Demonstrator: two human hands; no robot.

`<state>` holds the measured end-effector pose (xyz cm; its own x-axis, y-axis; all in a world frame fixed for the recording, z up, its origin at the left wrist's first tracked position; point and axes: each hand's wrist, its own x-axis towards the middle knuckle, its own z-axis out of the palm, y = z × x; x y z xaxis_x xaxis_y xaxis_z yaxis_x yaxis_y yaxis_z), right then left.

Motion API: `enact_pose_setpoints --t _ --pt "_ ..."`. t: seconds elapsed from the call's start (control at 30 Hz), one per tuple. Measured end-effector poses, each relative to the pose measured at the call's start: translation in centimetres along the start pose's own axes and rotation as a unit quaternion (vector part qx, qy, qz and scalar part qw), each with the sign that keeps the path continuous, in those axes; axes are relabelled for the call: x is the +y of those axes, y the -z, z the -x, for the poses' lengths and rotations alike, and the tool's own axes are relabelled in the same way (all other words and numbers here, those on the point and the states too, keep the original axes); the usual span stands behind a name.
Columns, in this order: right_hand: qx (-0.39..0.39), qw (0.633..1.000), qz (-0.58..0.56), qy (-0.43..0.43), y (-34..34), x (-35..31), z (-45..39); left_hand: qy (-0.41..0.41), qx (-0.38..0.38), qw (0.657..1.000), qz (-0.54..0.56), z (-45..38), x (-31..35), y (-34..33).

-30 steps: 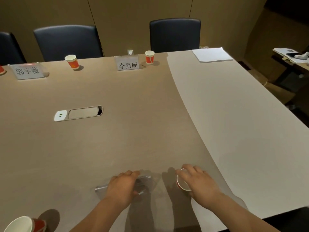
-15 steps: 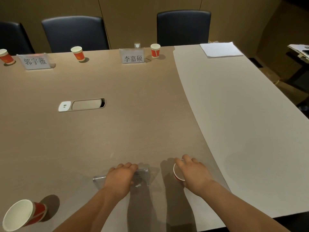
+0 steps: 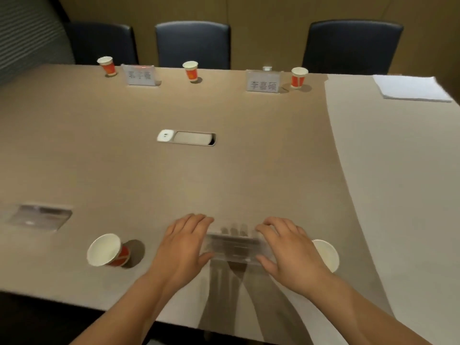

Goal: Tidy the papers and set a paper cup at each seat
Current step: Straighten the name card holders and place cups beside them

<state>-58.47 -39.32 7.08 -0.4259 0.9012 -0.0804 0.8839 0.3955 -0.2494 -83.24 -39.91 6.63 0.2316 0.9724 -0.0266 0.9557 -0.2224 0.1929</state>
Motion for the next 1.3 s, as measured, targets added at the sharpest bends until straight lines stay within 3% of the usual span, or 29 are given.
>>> enact_pose_setpoints --t 0.2,0.43,0.87,1.03,1.3 --pt "-0.024 0.995 -0.008 0.1 -1.4 -8.8 -3.1 0.108 0.001 0.994 0.019 6.2 -7.2 3.3" --pt "-0.055 0.99 -0.034 0.124 -3.4 -17.7 -5.4 0.16 0.008 0.987 0.03 11.3 -15.1 6.2" --pt "-0.053 0.999 -0.004 0.001 -7.0 -37.4 -8.2 0.042 0.013 0.998 0.052 20.6 -32.0 11.8" --pt "-0.062 0.996 0.062 -0.032 -7.5 -39.3 -10.5 0.025 0.045 0.997 0.063 20.7 -35.5 12.1" --pt "-0.145 0.985 0.065 -0.06 -10.3 -37.7 -15.2 0.04 0.016 0.998 0.05 17.0 -39.0 10.2"
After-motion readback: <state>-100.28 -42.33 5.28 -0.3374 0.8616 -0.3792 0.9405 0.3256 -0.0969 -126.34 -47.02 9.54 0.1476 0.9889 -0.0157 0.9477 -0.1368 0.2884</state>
